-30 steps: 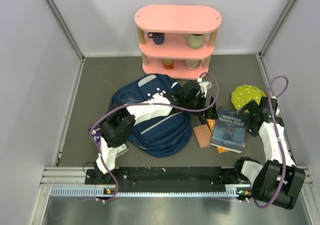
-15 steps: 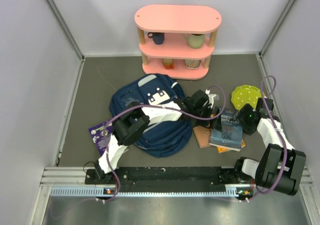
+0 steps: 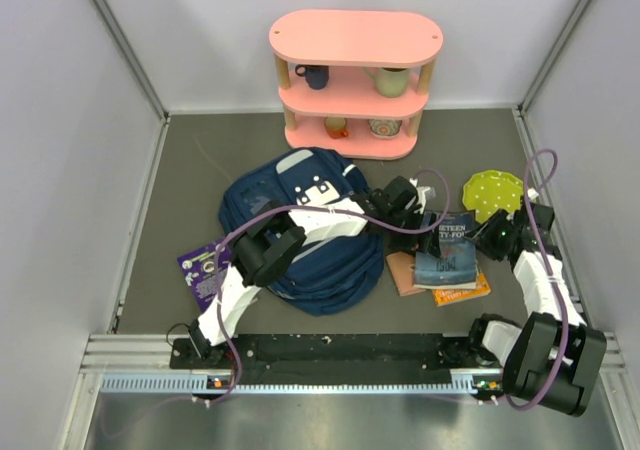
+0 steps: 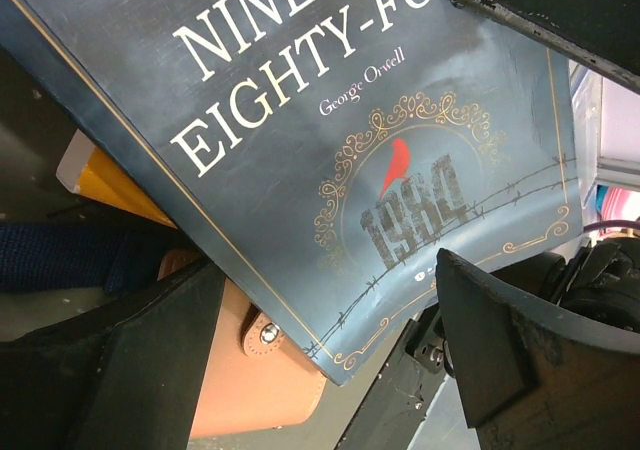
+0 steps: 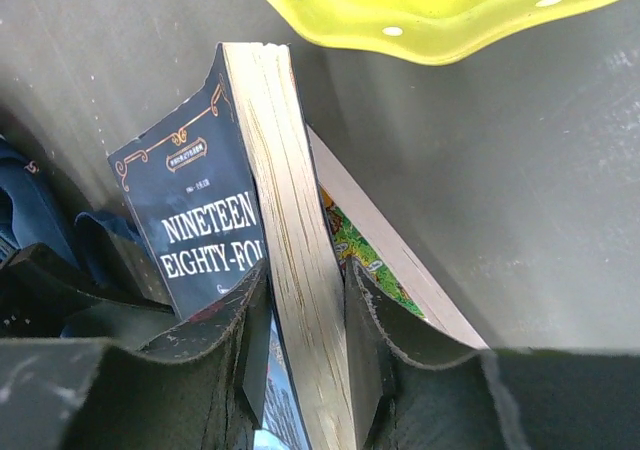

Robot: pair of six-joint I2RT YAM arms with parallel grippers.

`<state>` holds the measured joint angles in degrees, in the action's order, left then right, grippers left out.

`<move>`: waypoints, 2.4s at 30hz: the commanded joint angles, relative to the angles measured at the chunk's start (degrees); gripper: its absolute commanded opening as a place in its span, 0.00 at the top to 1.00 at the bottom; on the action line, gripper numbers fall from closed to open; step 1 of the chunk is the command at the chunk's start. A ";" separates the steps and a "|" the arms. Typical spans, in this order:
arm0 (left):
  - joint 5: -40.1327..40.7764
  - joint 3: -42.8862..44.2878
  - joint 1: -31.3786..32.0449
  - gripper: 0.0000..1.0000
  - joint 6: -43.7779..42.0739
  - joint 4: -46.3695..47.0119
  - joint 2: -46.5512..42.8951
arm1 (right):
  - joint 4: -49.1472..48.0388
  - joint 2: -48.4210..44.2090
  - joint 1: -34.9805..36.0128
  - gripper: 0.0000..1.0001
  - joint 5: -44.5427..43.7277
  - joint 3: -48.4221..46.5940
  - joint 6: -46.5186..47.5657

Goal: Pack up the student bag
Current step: Pick up the book from the center of the board.

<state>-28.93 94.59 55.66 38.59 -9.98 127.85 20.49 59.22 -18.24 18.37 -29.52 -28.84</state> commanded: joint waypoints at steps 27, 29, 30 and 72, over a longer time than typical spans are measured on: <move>2.56 -0.63 -0.73 0.56 -1.06 7.52 -8.49 | -3.26 12.23 5.41 0.75 16.35 1.13 -0.25; 2.38 -0.54 -0.90 0.53 -0.97 7.95 -8.94 | -3.44 12.32 5.50 0.75 16.61 1.13 -0.16; 2.21 -0.46 -1.16 0.52 -0.80 8.04 -8.94 | -3.44 12.41 5.76 0.75 16.87 0.96 0.01; -2.01 -10.12 -3.54 0.53 15.99 38.19 -8.23 | -5.11 15.66 8.66 0.70 22.84 2.18 0.28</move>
<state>-29.93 79.57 49.80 53.19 8.82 122.50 5.80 73.93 -14.26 27.27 -30.04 -27.09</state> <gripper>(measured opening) 0.441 0.297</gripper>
